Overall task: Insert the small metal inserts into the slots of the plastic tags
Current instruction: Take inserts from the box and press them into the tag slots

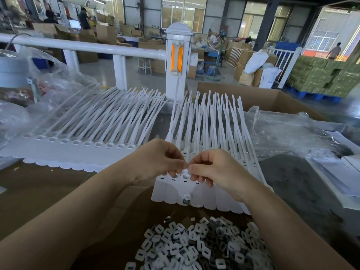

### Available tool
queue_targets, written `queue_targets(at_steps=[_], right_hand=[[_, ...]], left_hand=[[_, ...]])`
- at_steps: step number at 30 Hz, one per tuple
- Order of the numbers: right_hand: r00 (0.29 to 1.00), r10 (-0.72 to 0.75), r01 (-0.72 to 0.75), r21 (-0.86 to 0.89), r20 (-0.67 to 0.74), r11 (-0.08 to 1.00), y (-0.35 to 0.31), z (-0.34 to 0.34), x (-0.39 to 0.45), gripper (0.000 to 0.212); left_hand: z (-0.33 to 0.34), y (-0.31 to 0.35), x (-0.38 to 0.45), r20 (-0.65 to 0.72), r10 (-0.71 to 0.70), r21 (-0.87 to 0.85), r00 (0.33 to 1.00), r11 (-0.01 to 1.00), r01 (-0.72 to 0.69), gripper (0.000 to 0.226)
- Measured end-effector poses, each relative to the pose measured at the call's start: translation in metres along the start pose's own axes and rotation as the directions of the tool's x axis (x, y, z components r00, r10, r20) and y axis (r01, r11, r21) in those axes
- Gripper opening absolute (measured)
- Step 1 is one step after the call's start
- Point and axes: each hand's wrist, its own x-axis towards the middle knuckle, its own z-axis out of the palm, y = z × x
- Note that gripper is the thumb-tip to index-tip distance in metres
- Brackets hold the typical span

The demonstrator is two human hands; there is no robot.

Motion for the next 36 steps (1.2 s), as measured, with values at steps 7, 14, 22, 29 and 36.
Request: queue_targets(at_steps=[7,14,22,29,36], right_hand=[[0.995,0.081,-0.086,-0.077,-0.060,0.993,0.008,-0.002,0.005,0.004],[0.996,0.080,-0.083,-0.090,-0.040,0.992,0.008,-0.001,0.004,0.004],[0.996,0.075,-0.078,-0.092,-0.037,0.993,0.009,-0.001,0.005,0.004],[0.999,0.051,-0.052,-0.106,-0.010,0.993,0.010,-0.002,0.005,0.003],[0.952,-0.063,0.163,-0.323,0.298,0.932,0.000,-0.004,-0.002,0.013]], left_hand=[[0.000,-0.006,0.003,-0.086,-0.288,-0.140,0.954,0.951,0.275,0.013],[0.011,-0.008,0.008,-0.101,-0.346,-0.022,0.933,0.938,0.345,0.016],[0.012,-0.010,0.010,-0.102,-0.322,0.114,0.941,0.936,0.333,0.015],[0.010,-0.010,0.012,-0.076,-0.302,0.163,0.950,0.937,0.310,0.016],[0.009,-0.014,0.010,-0.069,-0.249,0.199,0.966,0.945,0.258,0.015]])
